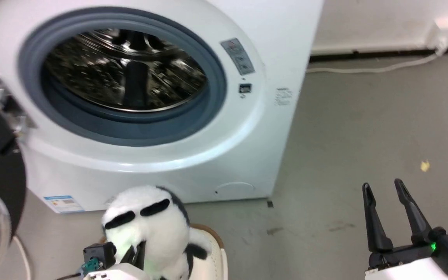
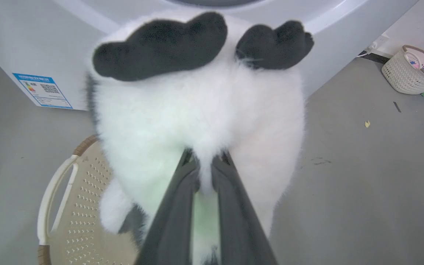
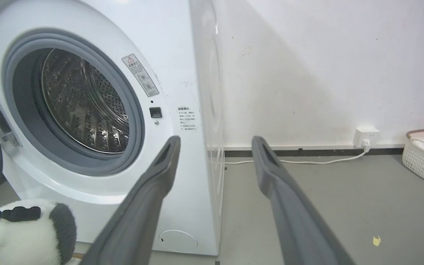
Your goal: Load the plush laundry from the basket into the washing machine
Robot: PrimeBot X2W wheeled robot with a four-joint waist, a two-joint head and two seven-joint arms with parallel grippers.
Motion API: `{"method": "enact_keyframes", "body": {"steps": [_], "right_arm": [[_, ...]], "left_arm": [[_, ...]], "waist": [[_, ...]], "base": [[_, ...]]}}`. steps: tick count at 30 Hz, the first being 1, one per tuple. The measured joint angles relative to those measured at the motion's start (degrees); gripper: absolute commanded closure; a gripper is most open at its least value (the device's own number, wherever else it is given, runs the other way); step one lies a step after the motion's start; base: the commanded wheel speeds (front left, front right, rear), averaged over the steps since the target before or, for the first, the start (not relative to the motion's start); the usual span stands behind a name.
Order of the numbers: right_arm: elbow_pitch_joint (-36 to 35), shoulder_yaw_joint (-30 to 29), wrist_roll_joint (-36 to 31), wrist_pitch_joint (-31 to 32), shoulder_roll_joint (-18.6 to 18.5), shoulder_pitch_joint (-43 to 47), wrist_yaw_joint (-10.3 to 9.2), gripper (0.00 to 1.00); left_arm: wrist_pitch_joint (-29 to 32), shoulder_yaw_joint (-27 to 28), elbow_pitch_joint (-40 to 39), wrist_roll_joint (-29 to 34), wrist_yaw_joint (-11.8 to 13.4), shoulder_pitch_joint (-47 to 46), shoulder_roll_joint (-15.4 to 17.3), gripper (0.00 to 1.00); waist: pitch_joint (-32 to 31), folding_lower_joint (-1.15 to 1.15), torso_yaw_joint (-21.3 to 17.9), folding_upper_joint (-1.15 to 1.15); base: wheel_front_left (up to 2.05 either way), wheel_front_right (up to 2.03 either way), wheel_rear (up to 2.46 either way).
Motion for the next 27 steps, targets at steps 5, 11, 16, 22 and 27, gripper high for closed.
{"method": "enact_keyframes", "body": {"steps": [5,11,16,22,27], "right_arm": [[-0.2,0.3,-0.2,0.0,0.0,0.4,-0.01,0.0],[-0.9,1.0,-0.1,0.0,-0.1,0.3,-0.01,0.0],[-1.5,1.0,0.5,0.0,-0.1,-1.1,-0.01,0.0],[-1.7,1.9,2.0,0.0,-0.2,-4.7,-0.01,0.0],[-1.8,2.0,3.6,0.0,-0.3,-8.5,-0.01,0.0]], "left_arm": [[0.0,2.7,-13.9,3.8,1.1,5.8,-0.9,1.0],[0.0,5.5,-27.8,8.0,1.1,7.5,-1.6,1.0],[0.0,7.2,-35.6,10.0,1.2,4.0,-2.4,1.0],[0.5,9.0,-37.2,10.2,2.2,-8.1,-1.8,1.0],[5.5,11.5,-34.3,10.4,3.3,-23.1,2.9,1.0]], "waist": [[-2.1,0.0,2.0,0.0],[-0.7,0.02,1.6,0.0],[3.0,0.02,0.6,0.0],[9.4,0.02,-1.4,0.0],[15.7,0.03,-4.0,0.0]], "base": [[0.0,0.0,0.0],[0.0,0.0,0.0],[0.0,0.0,0.0],[0.0,0.0,0.0],[0.0,0.0,0.0]]}}
